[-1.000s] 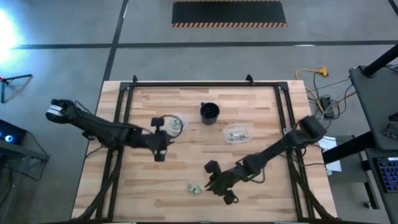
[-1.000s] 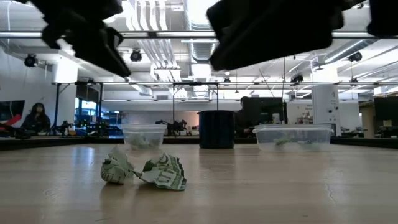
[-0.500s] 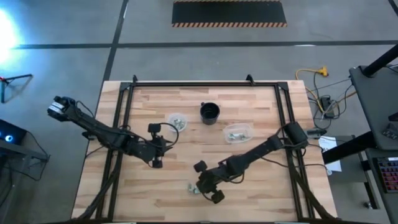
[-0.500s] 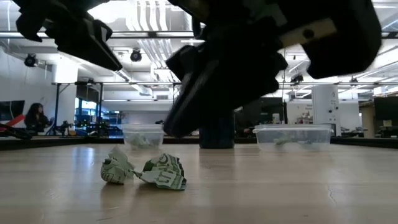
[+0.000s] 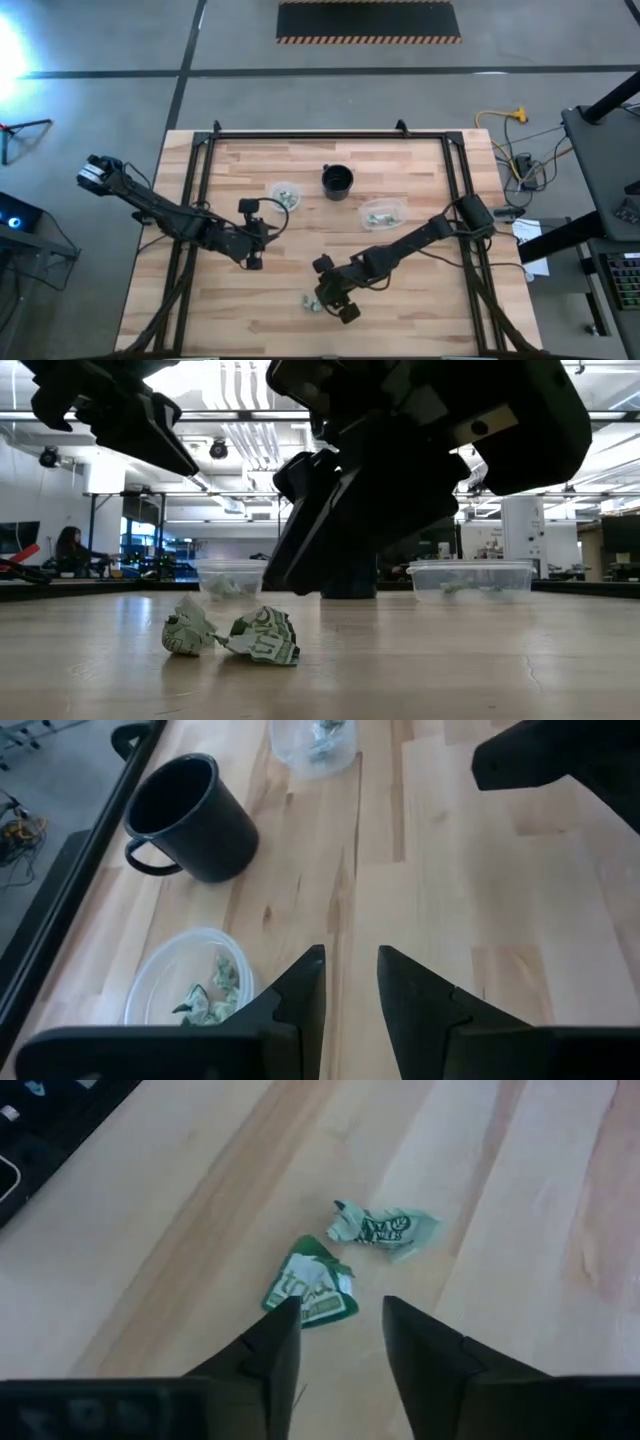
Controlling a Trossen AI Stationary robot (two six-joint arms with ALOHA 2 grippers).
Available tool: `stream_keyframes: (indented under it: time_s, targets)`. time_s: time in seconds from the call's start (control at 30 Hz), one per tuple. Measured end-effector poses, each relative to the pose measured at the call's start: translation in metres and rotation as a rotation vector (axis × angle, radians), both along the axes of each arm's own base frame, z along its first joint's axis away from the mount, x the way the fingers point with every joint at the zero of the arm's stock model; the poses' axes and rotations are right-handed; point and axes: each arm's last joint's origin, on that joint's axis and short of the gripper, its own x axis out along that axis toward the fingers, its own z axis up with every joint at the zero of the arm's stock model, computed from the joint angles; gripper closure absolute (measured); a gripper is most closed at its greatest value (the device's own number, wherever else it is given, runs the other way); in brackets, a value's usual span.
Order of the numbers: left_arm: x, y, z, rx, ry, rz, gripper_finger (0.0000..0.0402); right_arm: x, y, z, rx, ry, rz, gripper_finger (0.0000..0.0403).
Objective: Pick and place items into bin
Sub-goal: Put the green stevia packet into the right transparent bin
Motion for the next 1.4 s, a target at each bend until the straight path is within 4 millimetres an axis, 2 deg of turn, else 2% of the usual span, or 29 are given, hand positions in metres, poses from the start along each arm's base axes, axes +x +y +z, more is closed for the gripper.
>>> stream_keyframes:
  time_s: [0.2, 0.4, 0.53, 0.73, 1.23, 1.4]
  targets:
    - [0.0, 0.0, 0.0, 0.013, -0.002, 0.003, 0.0324, 0.0, 0.0, 0.0, 0.019, 0.007, 0.004, 0.0237]
    - [0.0, 0.0, 0.0, 0.013, -0.002, 0.004, 0.0324, 0.007, 0.003, -0.006, 0.08, -0.038, 0.032, 0.0225]
    - [0.0, 0.0, 0.0, 0.012, -0.003, 0.004, 0.0324, 0.011, 0.002, -0.02, 0.082, 0.002, 0.06, 0.0225]
    - [0.0, 0.0, 0.0, 0.012, -0.002, 0.002, 0.0324, 0.012, 0.002, -0.01, 0.088, -0.017, 0.061, 0.0227]
    - [0.0, 0.0, 0.001, 0.01, -0.008, 0.002, 0.0324, 0.01, -0.001, -0.016, 0.082, 0.013, 0.04, 0.0228]
    - [0.0, 0.0, 0.001, 0.009, -0.009, 0.002, 0.0324, 0.008, -0.002, -0.019, 0.066, 0.018, 0.024, 0.0245]
